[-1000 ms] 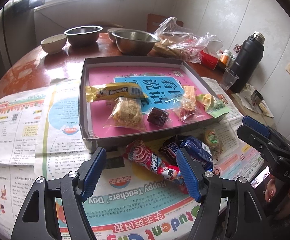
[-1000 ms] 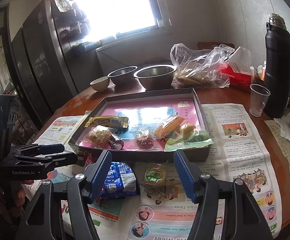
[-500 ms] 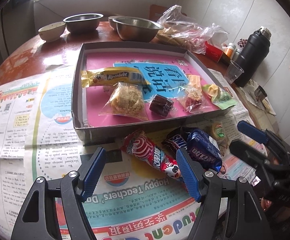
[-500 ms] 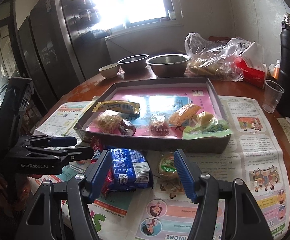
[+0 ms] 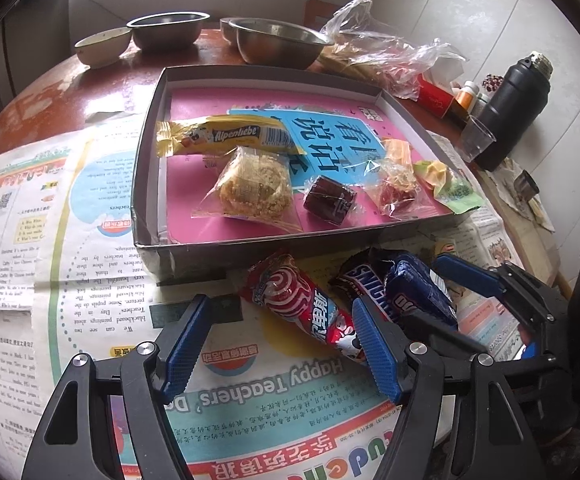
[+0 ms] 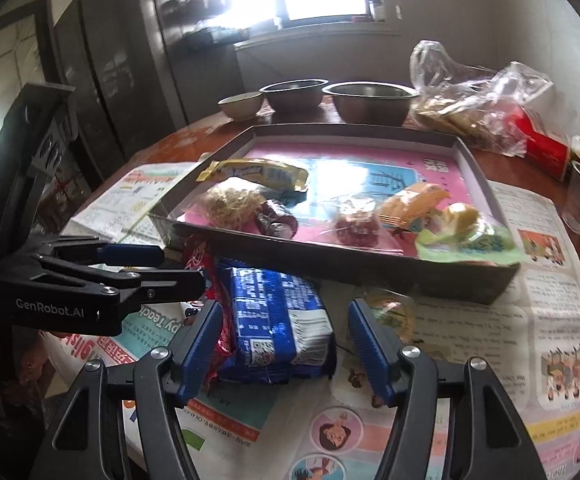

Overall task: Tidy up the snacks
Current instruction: 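Grasp the red-and-white candy bar with the left gripper while the right grasps the blue biscuit packet, then carry the candy bar into the tray with the left gripper while the right carries the blue packet there, then open both grippers to release the candy bar and blue packet in the tray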

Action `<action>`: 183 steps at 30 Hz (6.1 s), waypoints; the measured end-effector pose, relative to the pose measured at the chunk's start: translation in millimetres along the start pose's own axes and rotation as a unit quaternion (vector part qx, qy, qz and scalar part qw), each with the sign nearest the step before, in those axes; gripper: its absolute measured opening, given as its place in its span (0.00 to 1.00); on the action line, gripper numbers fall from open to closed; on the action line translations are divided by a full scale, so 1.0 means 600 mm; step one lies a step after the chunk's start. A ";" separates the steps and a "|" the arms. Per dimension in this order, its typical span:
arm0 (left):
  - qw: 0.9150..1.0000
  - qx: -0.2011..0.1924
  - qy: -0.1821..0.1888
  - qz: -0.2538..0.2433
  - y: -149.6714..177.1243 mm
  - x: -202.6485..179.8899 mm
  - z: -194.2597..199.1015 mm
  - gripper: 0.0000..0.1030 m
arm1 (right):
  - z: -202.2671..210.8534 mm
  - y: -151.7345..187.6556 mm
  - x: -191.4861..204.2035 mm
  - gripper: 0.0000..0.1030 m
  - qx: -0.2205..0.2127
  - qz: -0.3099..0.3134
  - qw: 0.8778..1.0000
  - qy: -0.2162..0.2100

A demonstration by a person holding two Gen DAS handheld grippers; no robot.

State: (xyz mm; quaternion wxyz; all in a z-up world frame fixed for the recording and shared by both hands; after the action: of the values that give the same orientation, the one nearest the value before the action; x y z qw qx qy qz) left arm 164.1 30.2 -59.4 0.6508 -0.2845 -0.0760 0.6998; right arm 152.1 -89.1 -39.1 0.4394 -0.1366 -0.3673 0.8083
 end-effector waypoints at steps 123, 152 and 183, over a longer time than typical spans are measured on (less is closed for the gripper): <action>0.993 -0.107 0.054 -0.003 -0.130 -0.050 0.025 0.16 | 0.064 -0.110 -0.135 0.50 -0.115 -0.106 0.986 0.054; 0.995 -0.088 0.047 0.007 -0.133 -0.035 -0.041 0.16 | -0.011 -0.093 -0.182 0.50 -0.076 -0.143 0.985 0.062; 0.996 -0.084 0.041 0.000 -0.130 -0.036 -0.042 0.31 | -0.011 -0.092 -0.188 0.53 -0.079 -0.149 0.982 0.081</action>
State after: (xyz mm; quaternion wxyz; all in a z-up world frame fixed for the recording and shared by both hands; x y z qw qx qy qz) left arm 244.4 13.9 -36.6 0.6271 -0.3666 -0.1081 0.6787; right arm 254.4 -158.2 -15.5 0.5710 -0.1795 -0.4098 0.6883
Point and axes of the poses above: each gripper's, at about its wrist camera, not at the fingertips, and z roughly against the way its jaws point, x to its left, y to its underside, the point moved 7 cm from there along -z, roughly the way its jaws point, and after that the axes turned 7 degrees about z, right-handed, at the moved point
